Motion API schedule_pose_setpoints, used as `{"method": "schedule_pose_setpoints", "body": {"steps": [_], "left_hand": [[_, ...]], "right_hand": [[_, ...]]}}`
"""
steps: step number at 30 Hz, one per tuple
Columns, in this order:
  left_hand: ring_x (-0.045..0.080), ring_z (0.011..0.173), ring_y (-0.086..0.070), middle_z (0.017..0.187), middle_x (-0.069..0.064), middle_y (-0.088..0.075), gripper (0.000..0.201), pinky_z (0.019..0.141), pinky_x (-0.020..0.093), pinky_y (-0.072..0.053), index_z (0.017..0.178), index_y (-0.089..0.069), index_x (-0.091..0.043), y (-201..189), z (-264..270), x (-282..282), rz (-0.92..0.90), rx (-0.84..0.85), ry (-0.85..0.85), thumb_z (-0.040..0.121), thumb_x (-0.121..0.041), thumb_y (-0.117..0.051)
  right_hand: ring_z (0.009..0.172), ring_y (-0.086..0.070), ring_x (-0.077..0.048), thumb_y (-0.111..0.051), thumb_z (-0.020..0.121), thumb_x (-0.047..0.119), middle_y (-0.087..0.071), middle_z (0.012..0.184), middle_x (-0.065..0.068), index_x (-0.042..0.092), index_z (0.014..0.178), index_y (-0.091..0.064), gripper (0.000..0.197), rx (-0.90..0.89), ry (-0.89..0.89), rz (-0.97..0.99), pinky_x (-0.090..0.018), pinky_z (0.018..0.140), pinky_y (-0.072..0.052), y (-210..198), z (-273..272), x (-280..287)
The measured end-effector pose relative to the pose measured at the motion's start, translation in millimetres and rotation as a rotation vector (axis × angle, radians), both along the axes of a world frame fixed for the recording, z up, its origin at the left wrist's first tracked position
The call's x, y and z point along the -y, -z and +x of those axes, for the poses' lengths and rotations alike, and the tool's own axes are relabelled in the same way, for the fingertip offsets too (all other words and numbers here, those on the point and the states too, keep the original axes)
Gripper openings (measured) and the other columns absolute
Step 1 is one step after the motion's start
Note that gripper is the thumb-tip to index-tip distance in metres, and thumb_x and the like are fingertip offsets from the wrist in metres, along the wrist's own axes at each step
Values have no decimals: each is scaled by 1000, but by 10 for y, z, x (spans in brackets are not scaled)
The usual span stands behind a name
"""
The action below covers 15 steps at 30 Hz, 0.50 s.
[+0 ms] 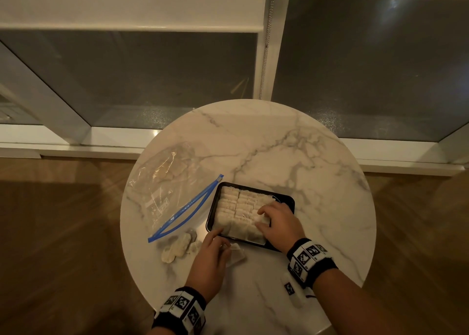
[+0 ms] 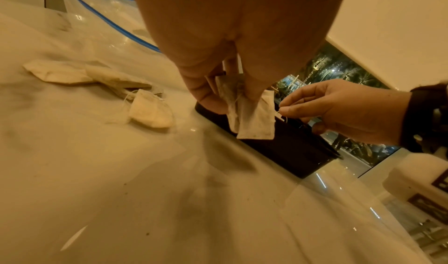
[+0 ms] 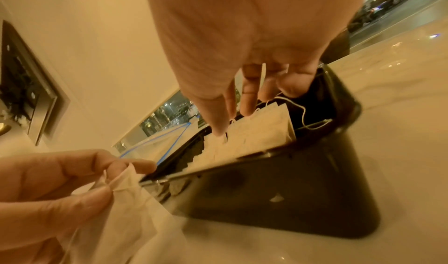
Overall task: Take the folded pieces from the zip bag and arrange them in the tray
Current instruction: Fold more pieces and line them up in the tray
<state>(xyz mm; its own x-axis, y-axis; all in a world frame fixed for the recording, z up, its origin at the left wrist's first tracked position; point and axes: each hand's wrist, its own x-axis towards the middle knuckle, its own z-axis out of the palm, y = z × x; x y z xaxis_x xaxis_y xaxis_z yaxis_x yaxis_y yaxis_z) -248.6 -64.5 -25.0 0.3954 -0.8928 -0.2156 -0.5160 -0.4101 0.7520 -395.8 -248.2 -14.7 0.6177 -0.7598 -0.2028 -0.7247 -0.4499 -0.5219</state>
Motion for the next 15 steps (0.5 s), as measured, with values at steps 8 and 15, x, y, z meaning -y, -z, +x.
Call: {"method": "schedule_pose_setpoints", "body": {"steps": [8, 15], "left_hand": [[10, 79, -66, 88, -10, -70, 5, 75, 43, -58, 92, -66, -28, -346, -146, 169, -125, -310, -187, 96, -25, -65], [16, 74, -67, 80, -5, -69, 10, 68, 45, -61, 87, -65, -27, -421, -286, 415, -156, -366, -197, 90, -24, -74]], "right_hand": [[75, -61, -12, -69, 89, 33, -68, 85, 4, 28, 95, -72, 8, 399, 111, 438, -29, 75, -55, -321, -237, -197], [78, -69, -5, -72, 86, 4, -74, 82, 3, 17, 88, -76, 13, 577, 204, 548, -19, 71, -54, -343, -392, -309]]}}
